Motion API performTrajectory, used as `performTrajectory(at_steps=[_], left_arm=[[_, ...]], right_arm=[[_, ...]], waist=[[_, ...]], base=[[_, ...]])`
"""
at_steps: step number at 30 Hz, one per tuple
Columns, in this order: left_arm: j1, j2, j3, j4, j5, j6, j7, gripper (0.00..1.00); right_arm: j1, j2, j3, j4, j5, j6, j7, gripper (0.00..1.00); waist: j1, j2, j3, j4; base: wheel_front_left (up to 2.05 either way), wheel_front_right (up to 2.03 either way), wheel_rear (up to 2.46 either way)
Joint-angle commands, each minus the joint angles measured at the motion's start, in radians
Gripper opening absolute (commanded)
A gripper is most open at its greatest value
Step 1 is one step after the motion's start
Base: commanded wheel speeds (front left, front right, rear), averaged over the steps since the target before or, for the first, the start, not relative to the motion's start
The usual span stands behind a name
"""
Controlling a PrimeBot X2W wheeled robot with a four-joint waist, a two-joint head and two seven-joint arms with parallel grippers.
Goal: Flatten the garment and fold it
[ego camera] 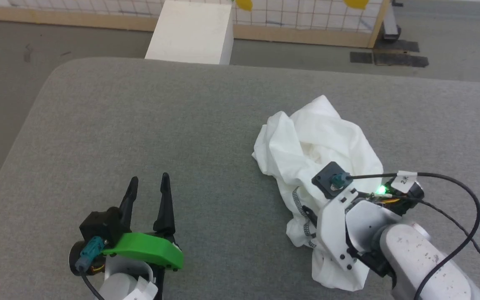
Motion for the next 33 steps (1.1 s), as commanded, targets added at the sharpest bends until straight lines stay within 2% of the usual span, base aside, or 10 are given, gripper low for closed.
performTrajectory(at_steps=[1,2,9,13,17,21,24,31,32,33], left_arm=[[-0.017,-0.006,0.008,0.005,0.008,-0.01,-0.004,1.0],[-0.018,-0.01,0.012,0.006,0.012,-0.013,-0.004,1.0],[-0.015,-0.023,0.039,0.016,0.031,-0.032,-0.004,1.0],[-0.016,-0.027,0.052,0.021,0.037,-0.044,-0.004,1.0],[-0.022,-0.03,0.054,0.029,0.044,-0.056,-0.004,1.0],[-0.032,-0.037,0.046,0.042,0.047,-0.067,-0.004,1.0],[-0.041,-0.043,0.038,0.051,0.05,-0.073,-0.004,1.0],[-0.057,-0.051,0.025,0.072,0.051,-0.087,-0.004,1.0],[-0.056,-0.051,0.026,0.084,0.051,-0.09,-0.004,1.0],[-0.054,-0.05,0.027,0.087,0.05,-0.09,-0.004,1.0]], right_arm=[[-0.014,-0.003,-0.008,0.007,0.006,-0.002,-0.01,0.47],[-0.016,-0.003,-0.012,0.01,0.008,-0.002,-0.018,0.0],[-0.023,0.02,-0.062,-0.007,0.05,-0.002,-0.069,0.0],[-0.012,0.041,-0.157,-0.055,0.082,-0.002,-0.106,0.0],[0.021,0.053,-0.335,-0.106,0.084,-0.002,-0.132,0.0],[0.082,0.065,-0.572,-0.105,0.05,-0.002,-0.135,0.0],[0.137,0.086,-0.745,-0.075,0.016,-0.002,-0.121,0.0],[0.225,0.164,-1.039,0.011,-0.065,-0.002,-0.12,0.0],[0.235,0.187,-1.117,0.063,-0.103,-0.002,-0.119,0.0],[0.235,0.191,-1.123,0.076,-0.112,-0.002,-0.122,0.0]], waist=[[0.0,0.0091,0.014,0.014],[0.0,0.0091,0.016,0.016],[0.0,0.0091,0.009,-0.016],[0.0,0.0091,-0.006,-0.052],[0.0,0.0091,-0.021,-0.09],[0.0,0.0091,-0.027,-0.11],[0.0,0.0091,-0.024,-0.115],[0.0,0.0091,-0.003,-0.099],[0.0,0.0091,-0.002,-0.093],[0.0,0.0091,-0.003,-0.093]], base=[[0.0,0.0,0.0],[0.0,0.0,0.0],[0.0,0.0,0.0],[0.0,0.0,0.0],[0.0,0.0,0.0],[0.0,0.0,0.0],[0.0,0.0,0.0],[0.0,0.0,0.0],[0.0,0.0,0.0],[0.0,0.0,0.0]])
